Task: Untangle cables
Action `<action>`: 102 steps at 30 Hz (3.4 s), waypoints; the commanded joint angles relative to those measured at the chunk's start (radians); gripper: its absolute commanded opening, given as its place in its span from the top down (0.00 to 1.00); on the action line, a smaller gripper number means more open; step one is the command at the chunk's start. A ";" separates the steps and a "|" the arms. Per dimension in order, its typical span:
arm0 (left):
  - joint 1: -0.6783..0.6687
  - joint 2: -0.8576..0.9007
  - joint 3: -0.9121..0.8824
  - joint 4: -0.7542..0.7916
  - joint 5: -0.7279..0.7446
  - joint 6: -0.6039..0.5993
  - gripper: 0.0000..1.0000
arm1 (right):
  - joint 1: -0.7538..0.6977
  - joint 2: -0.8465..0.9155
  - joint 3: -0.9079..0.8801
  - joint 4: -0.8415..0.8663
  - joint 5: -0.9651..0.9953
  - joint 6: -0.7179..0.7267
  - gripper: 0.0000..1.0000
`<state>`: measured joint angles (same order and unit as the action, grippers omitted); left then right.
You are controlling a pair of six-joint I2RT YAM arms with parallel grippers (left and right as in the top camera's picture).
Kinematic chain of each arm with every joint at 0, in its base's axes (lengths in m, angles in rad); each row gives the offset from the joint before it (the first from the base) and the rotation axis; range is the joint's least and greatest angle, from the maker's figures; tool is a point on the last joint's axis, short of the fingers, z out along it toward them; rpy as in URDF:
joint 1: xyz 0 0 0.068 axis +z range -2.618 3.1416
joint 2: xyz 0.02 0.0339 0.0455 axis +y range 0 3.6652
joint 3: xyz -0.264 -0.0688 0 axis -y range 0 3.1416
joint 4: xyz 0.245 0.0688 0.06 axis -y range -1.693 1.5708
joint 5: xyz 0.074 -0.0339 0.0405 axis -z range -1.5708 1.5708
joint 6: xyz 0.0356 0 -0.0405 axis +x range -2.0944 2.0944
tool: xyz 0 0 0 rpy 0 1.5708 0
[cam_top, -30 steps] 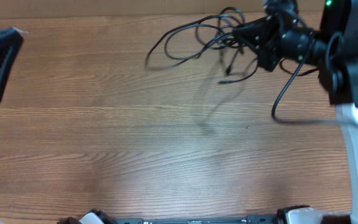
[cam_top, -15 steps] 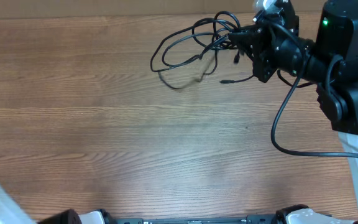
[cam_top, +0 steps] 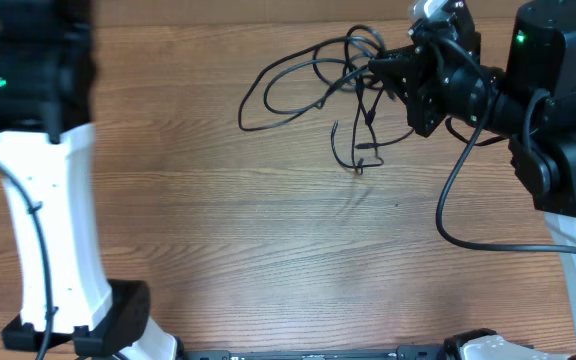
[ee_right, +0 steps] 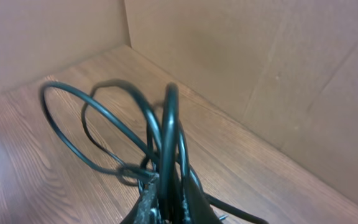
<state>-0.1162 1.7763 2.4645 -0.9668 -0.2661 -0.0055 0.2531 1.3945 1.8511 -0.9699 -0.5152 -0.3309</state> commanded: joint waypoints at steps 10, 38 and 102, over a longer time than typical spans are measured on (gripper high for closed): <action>-0.303 0.002 0.012 -0.346 0.587 0.156 0.09 | -0.028 -0.013 0.008 -0.035 0.134 -0.017 0.59; -0.303 -0.062 0.068 -0.451 0.291 0.159 0.01 | 0.029 0.165 -0.524 -0.188 0.308 0.462 0.41; -0.293 0.112 0.061 -0.556 0.810 0.408 0.03 | 0.229 0.034 0.384 -0.396 0.593 0.322 0.96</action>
<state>-0.4232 1.9007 2.5141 -1.5391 0.5587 0.4126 0.4847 1.3956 2.2520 -1.3067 0.0490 -0.0044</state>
